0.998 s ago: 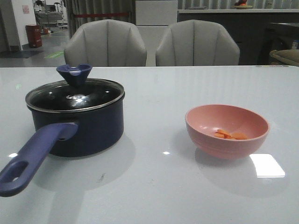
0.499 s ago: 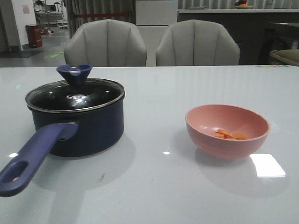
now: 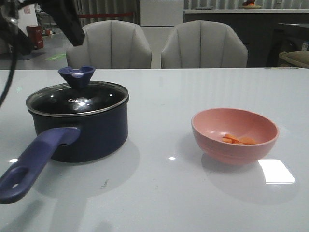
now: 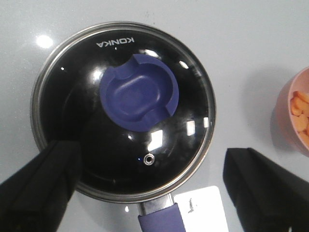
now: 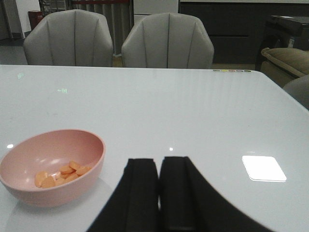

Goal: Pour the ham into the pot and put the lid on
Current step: 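Lower the left gripper onto the purple lid knob and grasp it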

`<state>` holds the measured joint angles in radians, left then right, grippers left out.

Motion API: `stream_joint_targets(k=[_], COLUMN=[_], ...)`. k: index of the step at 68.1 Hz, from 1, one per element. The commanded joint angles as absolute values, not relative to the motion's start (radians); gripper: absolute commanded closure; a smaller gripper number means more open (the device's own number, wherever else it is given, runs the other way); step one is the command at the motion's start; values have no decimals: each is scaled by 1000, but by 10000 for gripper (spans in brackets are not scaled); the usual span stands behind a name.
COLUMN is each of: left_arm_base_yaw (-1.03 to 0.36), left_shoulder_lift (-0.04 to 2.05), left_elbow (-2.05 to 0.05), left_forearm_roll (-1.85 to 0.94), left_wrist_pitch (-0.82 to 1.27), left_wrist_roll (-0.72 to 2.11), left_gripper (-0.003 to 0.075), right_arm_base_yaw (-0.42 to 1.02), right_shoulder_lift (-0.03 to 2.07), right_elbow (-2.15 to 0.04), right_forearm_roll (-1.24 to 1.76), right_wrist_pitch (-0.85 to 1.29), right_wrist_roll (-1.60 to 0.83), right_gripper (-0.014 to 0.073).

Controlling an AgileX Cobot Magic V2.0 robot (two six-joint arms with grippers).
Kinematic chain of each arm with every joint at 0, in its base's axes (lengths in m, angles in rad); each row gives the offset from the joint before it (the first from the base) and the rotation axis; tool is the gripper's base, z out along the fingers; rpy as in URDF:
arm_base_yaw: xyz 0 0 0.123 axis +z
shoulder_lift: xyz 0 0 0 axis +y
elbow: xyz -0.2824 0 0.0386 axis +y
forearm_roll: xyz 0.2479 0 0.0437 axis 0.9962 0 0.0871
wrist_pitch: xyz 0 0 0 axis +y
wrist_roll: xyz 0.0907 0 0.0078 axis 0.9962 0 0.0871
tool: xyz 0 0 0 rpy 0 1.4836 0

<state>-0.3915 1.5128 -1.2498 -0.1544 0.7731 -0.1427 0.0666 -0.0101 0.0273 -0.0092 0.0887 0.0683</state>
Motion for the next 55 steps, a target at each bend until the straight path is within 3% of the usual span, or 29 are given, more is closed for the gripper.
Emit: stream_joint_targets(k=[1,23,55], left_arm_base_yaw=[-429,-474,-474], left_shoulder_lift=[1542,1698,1831], left_elbow=[-1350,-1555,-1656], left_forearm_roll=[-72,53,98], left_wrist_pitch=[783,924,1003], left_wrist_roll=[-236,-370,-441], left_gripper=[74,74,74], right_arm_base_yaw=[68,68,68], right_shoulder_lift=[-30,-30,-30], right_elbow=[22,22,22], right_forearm_roll=[-17,-17,-17], right_wrist_pitch=[0,0,0], right_wrist_roll=[69,69,69], right_gripper=[432,432,432])
